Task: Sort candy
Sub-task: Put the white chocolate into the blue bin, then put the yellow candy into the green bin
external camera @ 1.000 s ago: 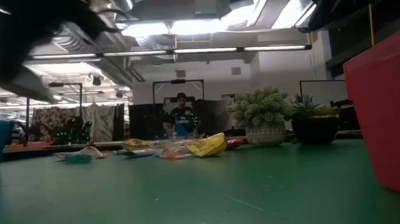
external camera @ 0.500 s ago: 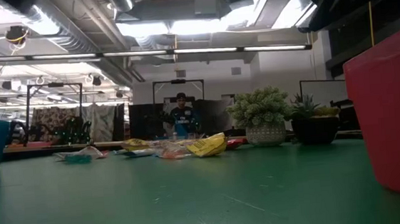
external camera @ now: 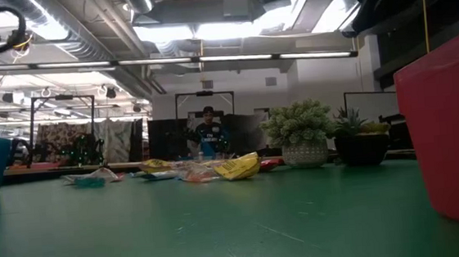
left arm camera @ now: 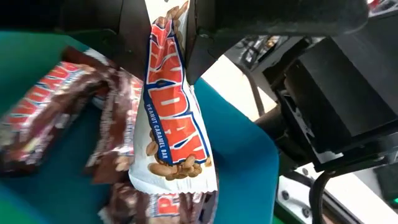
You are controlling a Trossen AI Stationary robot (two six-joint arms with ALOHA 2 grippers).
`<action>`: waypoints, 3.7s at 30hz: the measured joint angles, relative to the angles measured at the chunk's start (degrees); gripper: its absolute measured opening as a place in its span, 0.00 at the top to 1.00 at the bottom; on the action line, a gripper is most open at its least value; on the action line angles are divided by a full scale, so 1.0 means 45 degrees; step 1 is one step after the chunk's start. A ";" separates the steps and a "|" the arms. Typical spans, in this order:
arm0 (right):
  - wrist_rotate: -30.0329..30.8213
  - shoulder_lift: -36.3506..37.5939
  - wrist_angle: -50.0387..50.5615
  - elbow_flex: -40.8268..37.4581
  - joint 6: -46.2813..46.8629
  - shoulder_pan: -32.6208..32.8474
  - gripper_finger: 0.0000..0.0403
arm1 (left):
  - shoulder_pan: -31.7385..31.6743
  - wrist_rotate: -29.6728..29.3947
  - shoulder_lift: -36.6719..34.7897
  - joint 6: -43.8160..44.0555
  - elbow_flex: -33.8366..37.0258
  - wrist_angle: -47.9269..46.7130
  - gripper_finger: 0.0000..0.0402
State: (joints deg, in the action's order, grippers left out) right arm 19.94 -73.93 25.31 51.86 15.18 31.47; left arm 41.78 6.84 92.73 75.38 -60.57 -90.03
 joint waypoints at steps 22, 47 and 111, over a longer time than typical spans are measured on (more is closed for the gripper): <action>0.0813 -0.0654 -0.0824 0.0005 -0.0113 -0.0184 0.58 | -0.0433 0.0252 0.0000 0.0237 0.0247 -0.0006 0.46; -0.0120 -0.4261 -0.4679 0.0015 0.0955 -0.4930 0.58 | -0.0510 -0.3446 -0.0486 0.0844 -0.2212 0.1235 0.48; -0.8208 -0.0085 -0.2804 0.0015 0.4706 -0.0189 1.00 | -0.0445 -0.7430 -0.0379 0.0493 -0.2212 0.6533 0.47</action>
State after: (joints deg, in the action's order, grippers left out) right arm -16.99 -74.31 12.69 51.92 36.36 30.62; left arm 39.78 -26.59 91.02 77.59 -70.52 -60.64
